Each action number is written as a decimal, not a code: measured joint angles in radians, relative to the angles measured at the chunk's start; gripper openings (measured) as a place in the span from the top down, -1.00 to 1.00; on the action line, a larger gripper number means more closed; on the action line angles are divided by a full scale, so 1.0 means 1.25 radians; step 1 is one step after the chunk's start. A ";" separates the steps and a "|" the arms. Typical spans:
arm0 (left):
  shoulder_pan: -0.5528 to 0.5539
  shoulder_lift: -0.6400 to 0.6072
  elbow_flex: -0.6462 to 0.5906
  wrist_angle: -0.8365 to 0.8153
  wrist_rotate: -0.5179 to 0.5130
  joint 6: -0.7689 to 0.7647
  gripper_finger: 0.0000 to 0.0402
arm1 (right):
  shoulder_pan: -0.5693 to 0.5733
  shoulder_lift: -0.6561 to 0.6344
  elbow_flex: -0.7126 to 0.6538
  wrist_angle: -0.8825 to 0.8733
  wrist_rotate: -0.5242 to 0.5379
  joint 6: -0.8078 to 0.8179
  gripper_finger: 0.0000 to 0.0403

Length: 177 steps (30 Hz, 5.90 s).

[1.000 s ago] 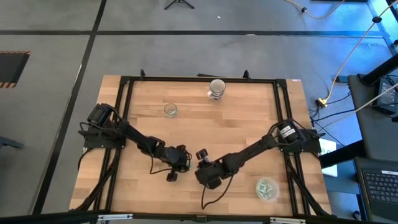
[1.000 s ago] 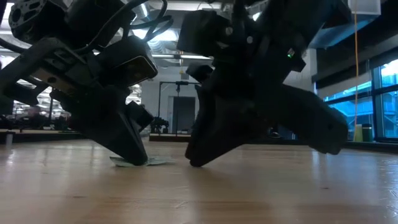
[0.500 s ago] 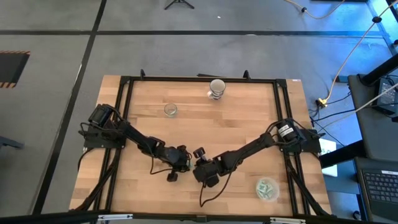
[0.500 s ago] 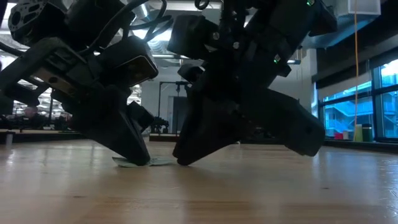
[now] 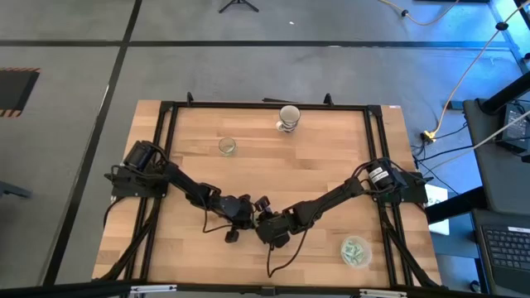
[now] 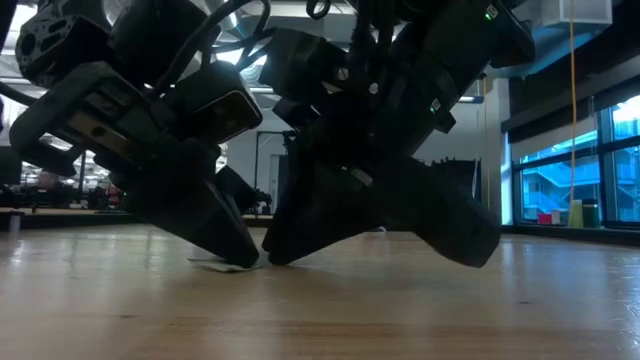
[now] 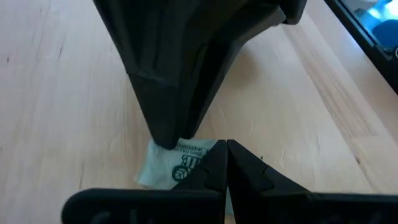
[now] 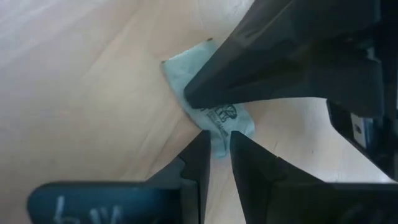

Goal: Pick and place Stevia / Truvia into bins
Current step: Put the green stevia packet into the transparent container, then return to Home Position

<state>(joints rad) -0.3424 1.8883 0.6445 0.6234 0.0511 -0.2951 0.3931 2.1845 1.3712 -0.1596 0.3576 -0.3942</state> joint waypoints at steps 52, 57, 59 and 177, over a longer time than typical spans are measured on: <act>0.050 -0.463 0.000 -0.445 -0.128 -0.014 0.69 | 0.132 -0.258 0.352 -0.928 -0.137 0.958 1.00; 0.051 -0.486 0.001 -0.431 -0.182 -0.075 0.69 | 0.245 -0.316 0.381 -1.044 -0.142 1.383 1.00; 0.052 -0.487 0.001 -0.420 -0.197 -0.101 0.69 | 0.291 -0.321 0.372 -1.050 -0.136 1.498 1.00; 0.579 -1.408 -0.388 -0.362 -0.005 -0.041 0.69 | -0.536 -1.747 -0.850 -0.009 -0.363 0.608 0.15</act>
<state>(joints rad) 0.3809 0.1287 0.1596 0.1704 0.0449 -0.3459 -0.2768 0.0003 0.3084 -0.1705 -0.0967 0.3664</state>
